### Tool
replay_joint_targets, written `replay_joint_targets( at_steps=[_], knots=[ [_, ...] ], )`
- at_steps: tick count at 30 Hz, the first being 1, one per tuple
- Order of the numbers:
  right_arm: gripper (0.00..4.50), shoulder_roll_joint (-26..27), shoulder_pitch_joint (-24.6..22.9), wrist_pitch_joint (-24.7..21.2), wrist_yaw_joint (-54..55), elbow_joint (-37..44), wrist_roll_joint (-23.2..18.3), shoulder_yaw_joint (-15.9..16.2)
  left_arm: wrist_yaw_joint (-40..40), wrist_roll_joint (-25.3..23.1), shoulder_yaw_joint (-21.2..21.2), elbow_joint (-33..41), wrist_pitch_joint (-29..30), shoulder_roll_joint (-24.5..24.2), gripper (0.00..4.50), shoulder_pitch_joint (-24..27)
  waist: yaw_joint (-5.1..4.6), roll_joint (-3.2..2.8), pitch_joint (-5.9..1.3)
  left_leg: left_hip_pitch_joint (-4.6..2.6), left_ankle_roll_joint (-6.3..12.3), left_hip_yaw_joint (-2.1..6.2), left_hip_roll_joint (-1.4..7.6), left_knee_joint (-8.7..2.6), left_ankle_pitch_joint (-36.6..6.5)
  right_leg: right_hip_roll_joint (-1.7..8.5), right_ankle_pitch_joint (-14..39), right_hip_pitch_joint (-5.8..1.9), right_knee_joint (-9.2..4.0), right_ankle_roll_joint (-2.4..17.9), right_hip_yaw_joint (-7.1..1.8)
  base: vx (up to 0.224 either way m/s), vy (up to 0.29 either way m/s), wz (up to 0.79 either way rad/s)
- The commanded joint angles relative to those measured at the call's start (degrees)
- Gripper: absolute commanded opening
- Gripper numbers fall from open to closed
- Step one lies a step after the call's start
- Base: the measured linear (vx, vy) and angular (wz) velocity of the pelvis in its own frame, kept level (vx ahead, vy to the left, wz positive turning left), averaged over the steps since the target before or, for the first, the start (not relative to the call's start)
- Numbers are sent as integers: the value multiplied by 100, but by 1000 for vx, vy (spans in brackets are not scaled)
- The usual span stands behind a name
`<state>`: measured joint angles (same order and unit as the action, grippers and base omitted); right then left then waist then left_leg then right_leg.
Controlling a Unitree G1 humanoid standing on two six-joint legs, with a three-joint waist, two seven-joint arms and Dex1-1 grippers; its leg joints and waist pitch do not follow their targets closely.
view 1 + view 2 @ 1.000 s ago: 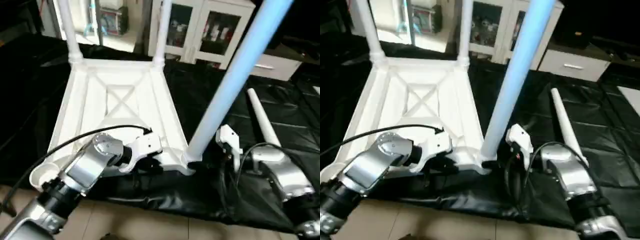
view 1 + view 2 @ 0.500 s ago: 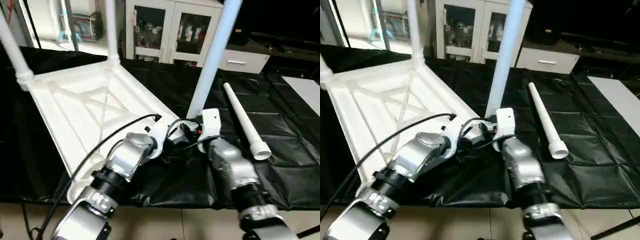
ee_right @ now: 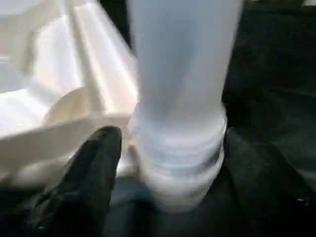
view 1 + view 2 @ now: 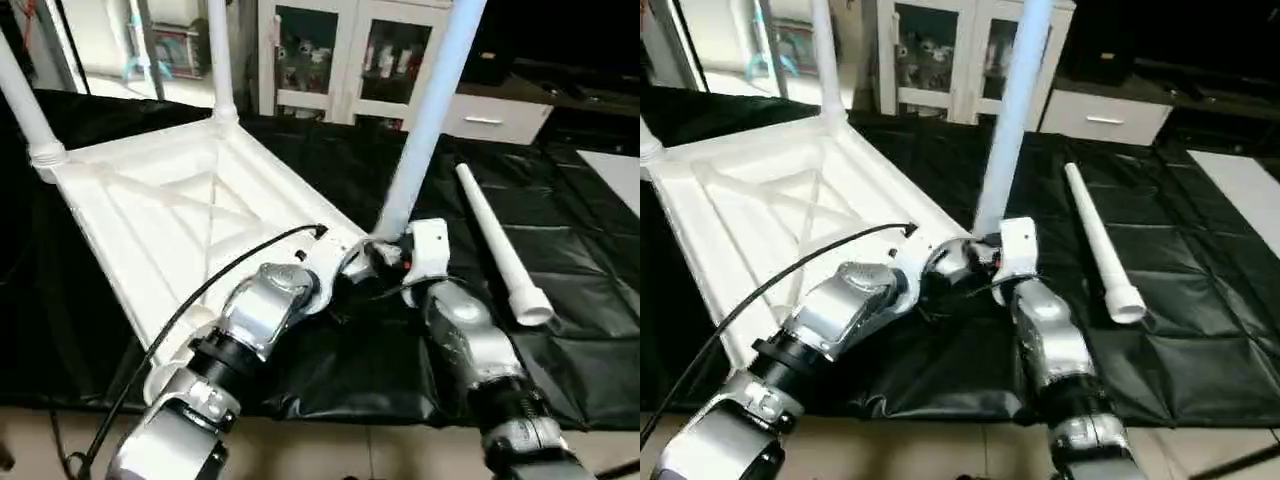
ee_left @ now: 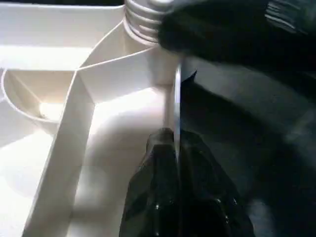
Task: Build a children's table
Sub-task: Rotate leg to tighten
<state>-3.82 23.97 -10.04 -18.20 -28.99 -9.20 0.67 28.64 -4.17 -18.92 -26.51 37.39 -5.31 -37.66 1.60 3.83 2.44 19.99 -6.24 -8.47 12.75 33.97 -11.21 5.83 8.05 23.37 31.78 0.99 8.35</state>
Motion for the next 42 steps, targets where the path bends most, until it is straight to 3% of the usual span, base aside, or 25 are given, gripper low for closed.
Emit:
replay_joint_targets(
  at_steps=[1, 2, 3, 6, 8, 9, 11, 15, 17, 21, 22, 27, 28, 32, 33, 34, 41, 42],
  knots=[
    [379, -193, -53, -114, -245, 343, -117, -16, 73, 6, 130, 204, -364, -79, 0, -80, 59, 1, -334, 95, 212, -38, 21, -481, -1557, 299, 2366, -362, -386, 342, -273, 0, 0, 0],
    [384, -369, -145, -186, -436, 572, -178, -27, 240, 10, 55, 270, -394, -171, 0, -33, 85, 9, -336, 37, 219, -62, 28, -462, -1488, 297, 2256, -301, -373, 410, -295, 0, 0, 0],
    [391, -576, -210, -238, -653, 744, -222, -41, 476, 24, -56, 367, -400, -283, 0, 33, 108, 16, -340, 18, 248, -81, 26, -446, -1439, 288, 2182, -297, -351, 481, -312, 0, 0, 0],
    [421, -824, -263, -324, -950, 897, -299, -53, 751, 40, -187, 507, -426, -426, 0, 128, 169, 25, -346, 41, 290, -129, 6, -417, -1200, 261, 2124, -255, -287, 549, -370, 0, 0, 0],
    [428, -1310, -320, -405, -1688, 1080, -436, -22, 1246, 87, -407, 793, -474, -714, 0, 312, 185, 23, -372, 62, 331, -117, 23, -413, -1086, 255, 1979, -300, -246, 598, -395, 0, 0, 0],
    [439, -1531, -345, -438, -2053, 1158, -499, -12, 1542, 135, -531, 944, -538, -881, 0, 401, 224, -3, -378, 57, 368, -123, 50, -417, -926, 246, 1690, -298, -211, 687, -418, 0, 0, 0],
    [439, -1817, -389, -494, -2562, 1260, -575, 27, 1927, 212, -691, 1157, -567, -1107, 0, 513, 274, 5, -364, 41, 415, -145, 55, -412, -852, 239, 1478, -291, -194, 812, -432, 0, 0, 0],
    [439, -2549, -617, -533, -3815, 1583, -724, 361, 2833, 303, -1001, 1700, -893, -1663, 0, 781, 360, -7, -354, 8, 416, -151, 69, -422, -915, 226, 1536, -292, -179, 889, -433, 0, 0, 0],
    [439, -2691, -640, -615, -4106, 1655, -782, 444, 3059, 402, -1046, 1895, -880, -1791, 0, 844, 372, 9, -326, -16, 382, -170, 77, -434, -1056, 228, 1706, -251, -205, 893, -449, 0, 0, 0],
    [439, -2806, -594, -847, -4547, 1729, -959, 559, 3346, 522, -1122, 2194, -803, -1951, 0, 928, 373, 8, -306, -59, 253, -182, 98, -450, -1364, 213, 1923, -207, -214, 909, -478, 0, 0, 0],
    [439, -2839, -564, -871, -4734, 1745, -958, 637, 3395, 531, -1157, 2246, -794, -1998, 0, 939, 376, 38, -304, -91, 228, -201, 93, -443, -1443, 204, 1980, -178, -225, 912, -494, 0, 0, 0],
    [439, -2884, -413, -649, -5064, 1593, -679, 988, 3455, 463, -1165, 2280, -853, -2023, 0, 957, 378, 39, -311, -17, 199, -186, 83, -451, -1309, 215, 1964, -231, -195, 834, -529, 0, 0, 0],
    [439, -2884, -413, -649, -5064, 1593, -679, 988, 3455, 463, -1165, 2280, -853, -2023, 0, 957, 381, 62, -318, -4, 187, -183, 78, -446, -1279, 223, 2005, -240, -188, 794, -528, 0, 0, 0],
    [439, -2918, -326, -566, -5252, 1482, -584, 1115, 3452, 463, -1182, 2317, -832, -2047, 0, 952, 393, 73, -329, -2, 188, -187, 72, -431, -1147, 221, 1902, -242, -174, 782, -538, 0, 0, 0],
    [424, -2919, -257, -499, -5301, 1391, -527, 1155, 3447, 463, -1179, 2314, -827, -2051, 0, 941, 394, 73, -328, -3, 193, -188, 73, -430, -1146, 218, 1873, -238, -168, 797, -540, 0, 0, 0],
    [424, -2919, -238, -487, -5313, 1366, -516, 1165, 3447, 463, -1178, 2313, -827, -2051, 0, 939, 392, 116, -328, 18, 206, -183, 71, -427, -1120, 216, 1869, -249, -144, 808, -535, 0, 0, 0],
    [377, -2919, -66, -287, -5421, 1101, -389, 1241, 3465, 445, -1166, 2329, -807, -2063, 0, 953, 394, 118, -315, 22, 171, -179, 67, -426, -1184, 222, 2074, -248, -167, 756, -537, 0, 0, 0],
    [354, -2917, -52, -242, -5443, 1059, -361, 1252, 3468, 445, -1169, 2332, -803, -2067, 0, 956, 395, 123, -317, 23, 160, -178, 67, -421, -1208, 226, 2147, -246, -175, 721, -537, 0, 0, 0]
  ],
)
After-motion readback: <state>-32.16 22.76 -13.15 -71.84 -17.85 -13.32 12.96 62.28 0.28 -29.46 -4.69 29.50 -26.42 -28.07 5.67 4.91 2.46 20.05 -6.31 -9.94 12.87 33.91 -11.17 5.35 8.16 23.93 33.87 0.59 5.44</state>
